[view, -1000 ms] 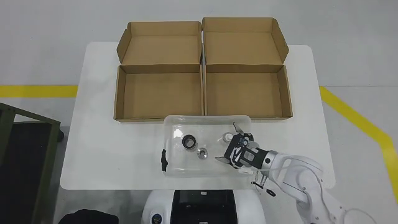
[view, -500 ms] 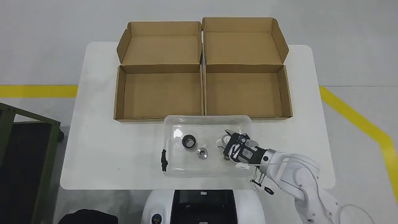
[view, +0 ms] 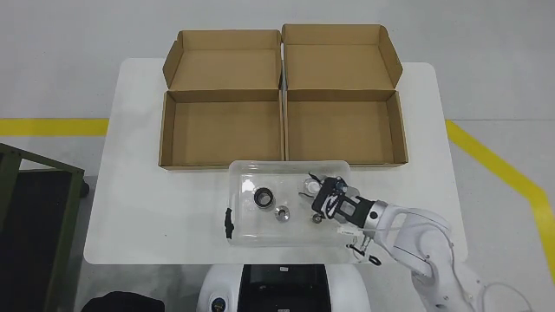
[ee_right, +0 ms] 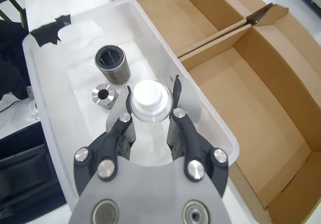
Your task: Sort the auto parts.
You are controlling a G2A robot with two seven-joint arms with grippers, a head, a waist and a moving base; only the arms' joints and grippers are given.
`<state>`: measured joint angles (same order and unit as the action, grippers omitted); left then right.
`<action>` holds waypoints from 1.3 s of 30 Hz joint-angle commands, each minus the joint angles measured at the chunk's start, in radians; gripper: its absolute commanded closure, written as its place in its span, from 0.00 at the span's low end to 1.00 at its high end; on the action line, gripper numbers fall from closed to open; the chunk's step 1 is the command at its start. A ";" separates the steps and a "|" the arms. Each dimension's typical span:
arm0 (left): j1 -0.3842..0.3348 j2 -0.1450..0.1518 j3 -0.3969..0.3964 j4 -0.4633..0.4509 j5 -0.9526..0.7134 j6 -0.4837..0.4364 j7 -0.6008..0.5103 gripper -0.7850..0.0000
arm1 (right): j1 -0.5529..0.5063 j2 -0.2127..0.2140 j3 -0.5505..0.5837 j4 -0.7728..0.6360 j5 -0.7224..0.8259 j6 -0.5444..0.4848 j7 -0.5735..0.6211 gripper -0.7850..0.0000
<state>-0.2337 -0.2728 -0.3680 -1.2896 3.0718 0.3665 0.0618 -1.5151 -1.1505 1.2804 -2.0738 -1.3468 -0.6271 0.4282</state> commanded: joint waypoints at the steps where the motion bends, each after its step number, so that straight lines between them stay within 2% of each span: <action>1: 0.000 0.000 0.000 0.000 0.000 0.000 0.000 0.00 | 0.006 0.000 0.003 -0.013 0.027 0.005 -0.005 1.00; 13: 0.000 0.000 0.000 0.000 0.000 0.000 0.000 0.00 | 0.067 -0.008 0.013 -0.061 0.285 0.078 -0.084 1.00; 19: 0.000 0.000 0.000 0.000 0.000 0.000 0.000 0.00 | 0.121 -0.018 0.009 -0.069 0.451 0.145 -0.159 1.00; 25: 0.000 0.000 0.000 0.000 0.000 0.000 0.000 0.00 | 0.184 -0.025 0.022 -0.112 0.539 0.198 -0.204 1.00; 32: 0.000 0.000 0.000 0.000 0.000 0.000 0.000 0.00 | 0.233 -0.036 -0.006 -0.088 0.731 0.181 -0.284 1.00; 39: 0.000 0.000 0.000 0.000 0.000 0.000 0.000 0.00 | 0.273 -0.042 -0.010 -0.102 0.798 0.172 -0.309 1.00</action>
<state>-0.2337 -0.2728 -0.3680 -1.2896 3.0718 0.3665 0.0618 -1.2450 -1.1924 1.2699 -2.1739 -0.5551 -0.4564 0.1230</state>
